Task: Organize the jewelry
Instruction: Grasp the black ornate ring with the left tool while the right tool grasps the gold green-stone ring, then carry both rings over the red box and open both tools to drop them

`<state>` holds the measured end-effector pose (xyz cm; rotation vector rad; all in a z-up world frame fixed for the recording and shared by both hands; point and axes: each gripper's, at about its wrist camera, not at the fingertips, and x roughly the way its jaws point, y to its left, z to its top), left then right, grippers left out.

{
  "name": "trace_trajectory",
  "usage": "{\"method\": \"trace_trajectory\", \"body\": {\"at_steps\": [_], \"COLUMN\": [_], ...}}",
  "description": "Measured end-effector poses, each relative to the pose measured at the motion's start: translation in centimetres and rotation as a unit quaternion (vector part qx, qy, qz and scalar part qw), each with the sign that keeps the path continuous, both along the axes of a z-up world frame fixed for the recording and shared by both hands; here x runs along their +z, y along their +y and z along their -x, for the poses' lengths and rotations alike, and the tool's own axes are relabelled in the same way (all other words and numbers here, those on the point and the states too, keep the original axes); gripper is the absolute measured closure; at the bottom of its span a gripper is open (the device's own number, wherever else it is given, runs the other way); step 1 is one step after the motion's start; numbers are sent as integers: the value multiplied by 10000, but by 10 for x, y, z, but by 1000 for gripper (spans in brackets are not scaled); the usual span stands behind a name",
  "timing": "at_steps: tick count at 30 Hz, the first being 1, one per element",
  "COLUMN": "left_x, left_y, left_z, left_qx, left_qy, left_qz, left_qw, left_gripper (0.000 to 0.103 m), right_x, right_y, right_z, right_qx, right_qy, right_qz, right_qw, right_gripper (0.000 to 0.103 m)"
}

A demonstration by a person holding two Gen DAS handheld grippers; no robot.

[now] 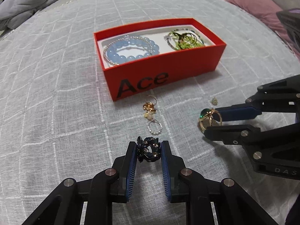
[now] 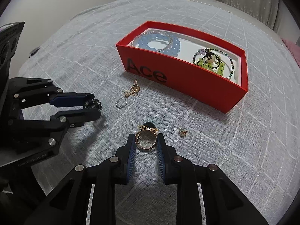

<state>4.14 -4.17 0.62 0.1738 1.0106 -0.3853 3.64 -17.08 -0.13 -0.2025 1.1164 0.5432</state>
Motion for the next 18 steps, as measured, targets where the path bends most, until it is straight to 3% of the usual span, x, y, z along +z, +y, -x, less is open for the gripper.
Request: {"method": "trace_trajectory", "body": {"at_steps": [10, 18], "left_x": [9, 30], "left_y": [14, 41], "left_z": [-11, -34], "left_qx": [270, 703], "left_qy": [-155, -427], "left_qz": [239, 704], "left_qw": [9992, 9941], "left_gripper": [83, 83], "right_x": [20, 55], "right_y": [-16, -55], "right_z": [1, -10], "right_qx": [-28, -562], "right_qy": [-116, -473], "right_qz": [-247, -723], "right_qw": [9996, 9947], "right_gripper": [79, 79]}}
